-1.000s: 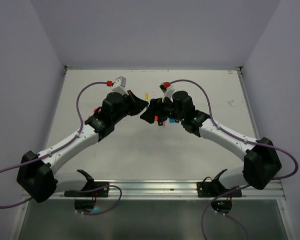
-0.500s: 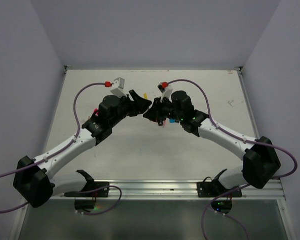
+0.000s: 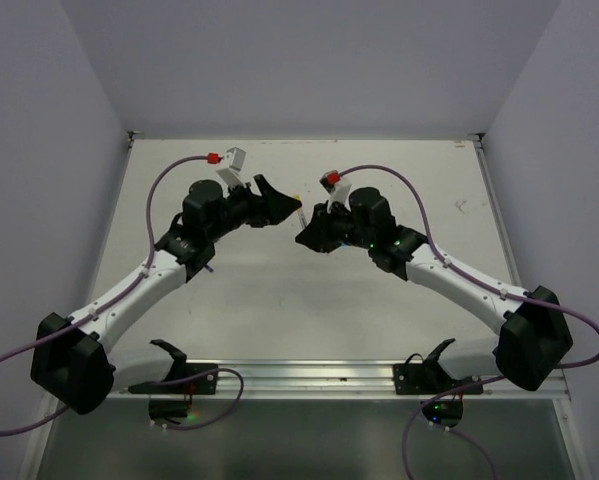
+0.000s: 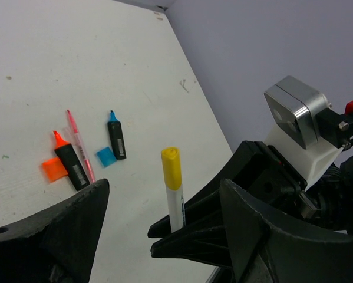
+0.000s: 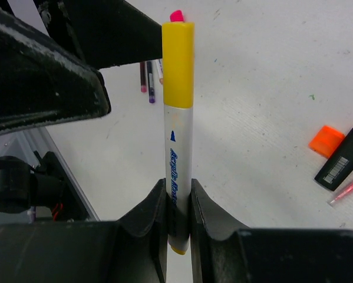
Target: Open the pen caps
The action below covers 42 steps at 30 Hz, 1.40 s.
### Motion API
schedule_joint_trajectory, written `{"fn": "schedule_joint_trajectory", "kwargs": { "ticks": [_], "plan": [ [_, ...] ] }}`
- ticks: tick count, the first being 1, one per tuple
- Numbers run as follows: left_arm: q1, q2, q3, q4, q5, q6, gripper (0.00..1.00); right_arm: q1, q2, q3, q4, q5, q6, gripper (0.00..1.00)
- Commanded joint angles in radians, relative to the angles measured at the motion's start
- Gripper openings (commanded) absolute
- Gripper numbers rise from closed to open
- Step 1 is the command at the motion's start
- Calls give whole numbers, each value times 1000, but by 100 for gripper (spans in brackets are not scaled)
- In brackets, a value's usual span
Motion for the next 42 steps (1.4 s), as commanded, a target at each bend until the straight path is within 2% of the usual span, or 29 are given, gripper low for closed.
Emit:
{"fn": "schedule_joint_trajectory", "kwargs": {
  "ticks": [1,21,24,25,28,38,41,42],
  "plan": [
    [3,29,10,104,139,21,78,5,-28,-2,-11,-19,-40,0],
    [-2,95,27,195,191,-25,58,22,-28,15,1,-103,-74,0],
    [-5,98,27,204,191,-31,52,23,-20,19,-1,-105,-77,0],
    [-5,96,29,205,191,-31,45,23,-19,21,-2,-103,-79,0],
    [-8,101,29,208,193,-32,36,25,-19,24,-1,-99,-77,0],
    [-22,101,7,204,205,-38,27,25,-7,34,7,-73,-80,0],
    [-24,98,6,201,196,-32,16,25,-3,39,7,-73,-82,0],
    [-24,93,6,201,194,-31,8,27,-2,39,5,-74,-82,0]
  ]
}}
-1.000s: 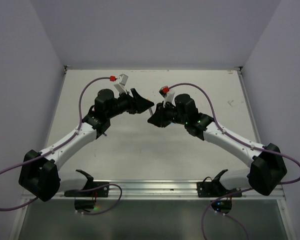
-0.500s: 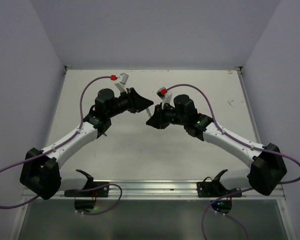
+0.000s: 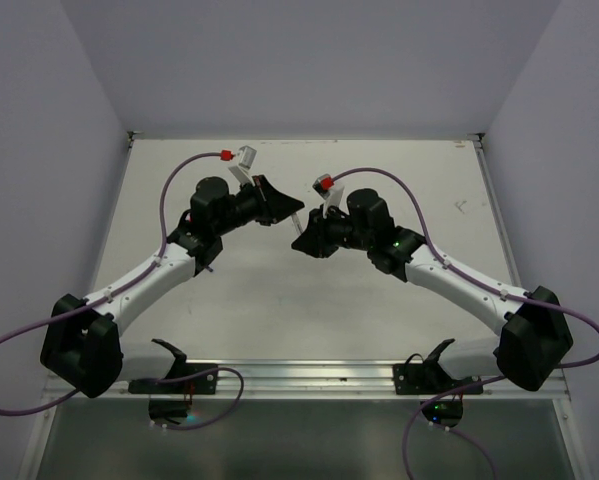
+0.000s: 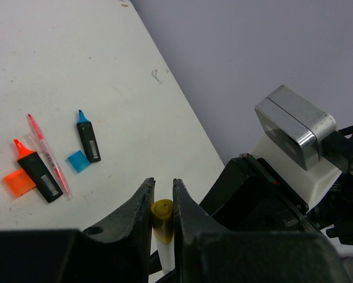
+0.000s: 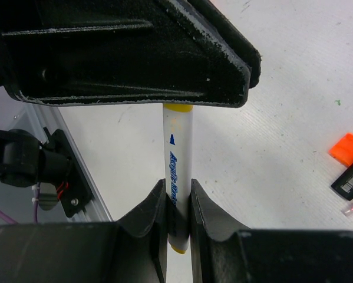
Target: Open the pen caps
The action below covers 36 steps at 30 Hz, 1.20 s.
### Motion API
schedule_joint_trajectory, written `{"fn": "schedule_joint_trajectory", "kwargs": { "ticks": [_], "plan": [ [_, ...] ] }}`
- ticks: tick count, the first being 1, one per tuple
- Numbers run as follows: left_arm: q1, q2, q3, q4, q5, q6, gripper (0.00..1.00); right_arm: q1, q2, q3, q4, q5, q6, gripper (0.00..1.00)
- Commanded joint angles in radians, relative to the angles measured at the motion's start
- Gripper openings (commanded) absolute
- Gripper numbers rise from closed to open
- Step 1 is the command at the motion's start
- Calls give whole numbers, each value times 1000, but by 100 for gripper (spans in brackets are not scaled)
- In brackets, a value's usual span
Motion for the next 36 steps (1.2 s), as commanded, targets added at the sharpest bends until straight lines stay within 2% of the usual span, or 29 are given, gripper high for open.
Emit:
{"fn": "schedule_joint_trajectory", "kwargs": {
  "ticks": [1,2,7,12,19,28,31,36],
  "plan": [
    [-19,-12,7,44,27,1,3,5,1,37,20,4,-19,0],
    [-19,-14,15,44,22,4,0,7,0,32,15,4,-21,0],
    [-15,-22,33,44,-13,9,0,5,-20,-6,8,5,-31,0],
    [33,-55,65,44,-113,9,0,5,-61,-96,-21,16,-59,0],
    [96,-71,128,53,-356,-15,0,7,-133,-230,-35,36,-99,0],
    [105,-105,89,180,-665,-82,0,7,-153,-307,-41,14,-114,0],
    [106,-112,81,217,-707,-74,0,5,-153,-314,-45,-5,-120,0],
    [111,-53,147,133,-625,35,0,5,-161,-319,-55,16,-108,0]
  ]
}}
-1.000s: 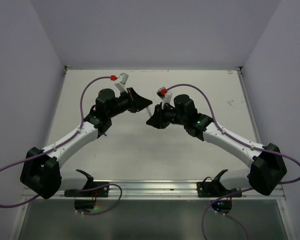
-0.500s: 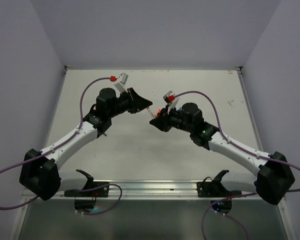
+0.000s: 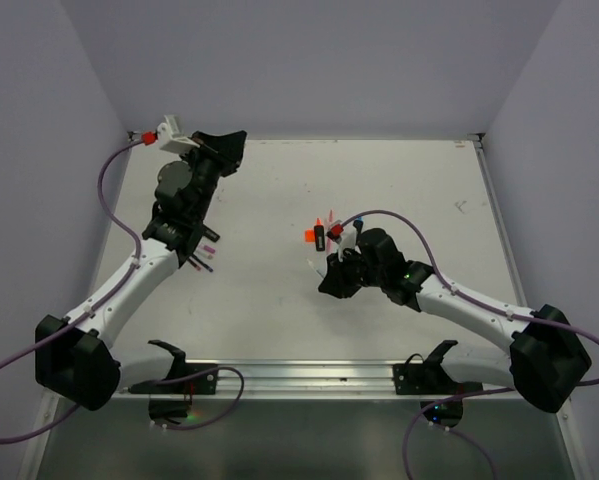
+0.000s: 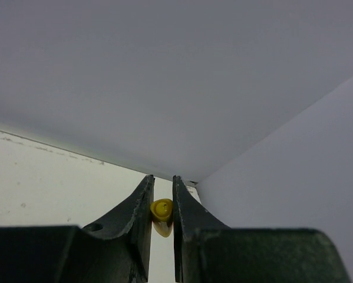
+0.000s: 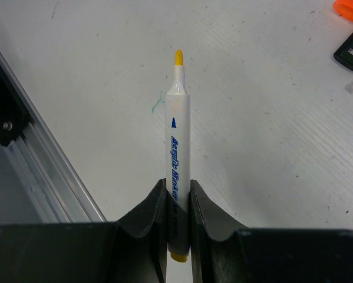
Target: Open the pen caps
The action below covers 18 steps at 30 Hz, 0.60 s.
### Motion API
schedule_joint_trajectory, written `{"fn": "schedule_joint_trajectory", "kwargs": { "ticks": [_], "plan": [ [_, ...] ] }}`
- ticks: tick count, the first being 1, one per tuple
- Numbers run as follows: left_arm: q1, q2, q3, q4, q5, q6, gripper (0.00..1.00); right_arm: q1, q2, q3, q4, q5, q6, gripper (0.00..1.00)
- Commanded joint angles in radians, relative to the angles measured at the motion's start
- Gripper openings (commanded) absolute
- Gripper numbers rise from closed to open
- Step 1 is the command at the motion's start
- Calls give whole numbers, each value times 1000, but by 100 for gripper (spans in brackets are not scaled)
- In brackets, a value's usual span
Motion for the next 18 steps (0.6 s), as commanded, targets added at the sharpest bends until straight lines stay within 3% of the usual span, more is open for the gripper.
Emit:
{"fn": "schedule_joint_trajectory", "kwargs": {
  "ticks": [1,7,10,13,18],
  "plan": [
    [-2,46,84,-53,24,112,0,3,-24,13,-6,4,-1,0],
    [-2,197,184,-341,249,230,0,3,-24,22,-6,109,76,0],
    [-2,281,205,-466,344,271,7,2,-13,34,-13,146,108,0],
    [-3,384,232,-549,429,279,10,2,-5,40,-8,172,125,0],
    [-26,542,264,-597,451,281,13,2,-5,48,-10,210,142,0]
  ]
}}
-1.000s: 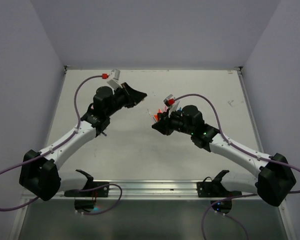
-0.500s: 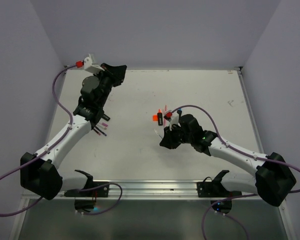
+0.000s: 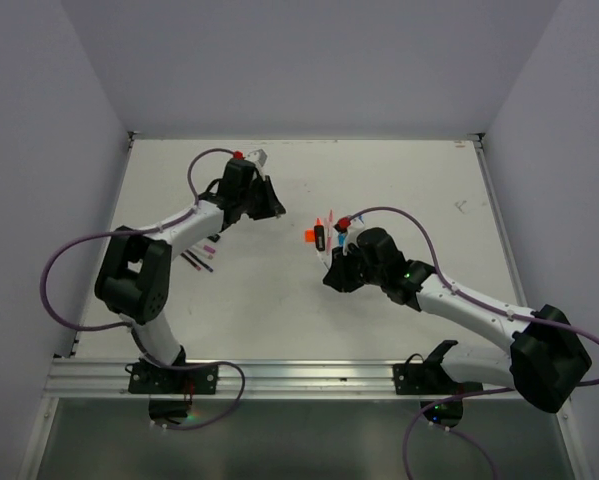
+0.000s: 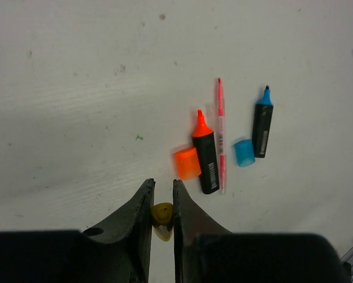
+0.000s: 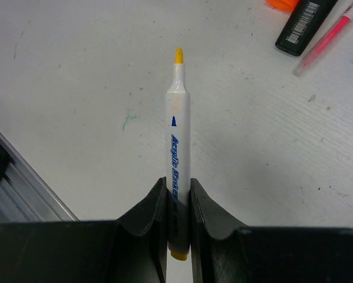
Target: Open the pen caps
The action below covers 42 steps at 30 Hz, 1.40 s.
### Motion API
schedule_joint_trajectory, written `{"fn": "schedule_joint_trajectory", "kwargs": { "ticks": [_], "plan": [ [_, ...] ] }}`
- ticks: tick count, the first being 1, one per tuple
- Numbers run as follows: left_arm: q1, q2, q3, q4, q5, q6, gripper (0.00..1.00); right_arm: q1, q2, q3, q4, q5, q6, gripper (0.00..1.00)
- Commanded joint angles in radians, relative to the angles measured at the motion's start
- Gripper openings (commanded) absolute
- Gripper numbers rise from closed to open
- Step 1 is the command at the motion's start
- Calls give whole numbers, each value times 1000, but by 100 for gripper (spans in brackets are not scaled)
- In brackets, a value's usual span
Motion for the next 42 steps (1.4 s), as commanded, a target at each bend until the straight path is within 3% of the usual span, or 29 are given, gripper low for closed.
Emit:
{"fn": "schedule_joint_trajectory", "kwargs": {
  "ticks": [1,11,16,26,36,42],
  "plan": [
    [-21,69,64,-94,88,35,13,1,-5,44,4,65,32,0],
    [-54,238,84,-116,94,31,17,1,0,59,-33,133,63,0],
    [-59,261,84,-122,57,31,26,1,41,104,-30,146,71,0],
    [-59,273,86,-137,-3,36,33,1,200,226,-21,180,129,0],
    [-35,64,57,-166,-159,27,49,1,473,415,-45,205,218,2],
    [4,-177,-40,-179,-297,64,71,1,613,515,-50,214,247,4]
  ]
}}
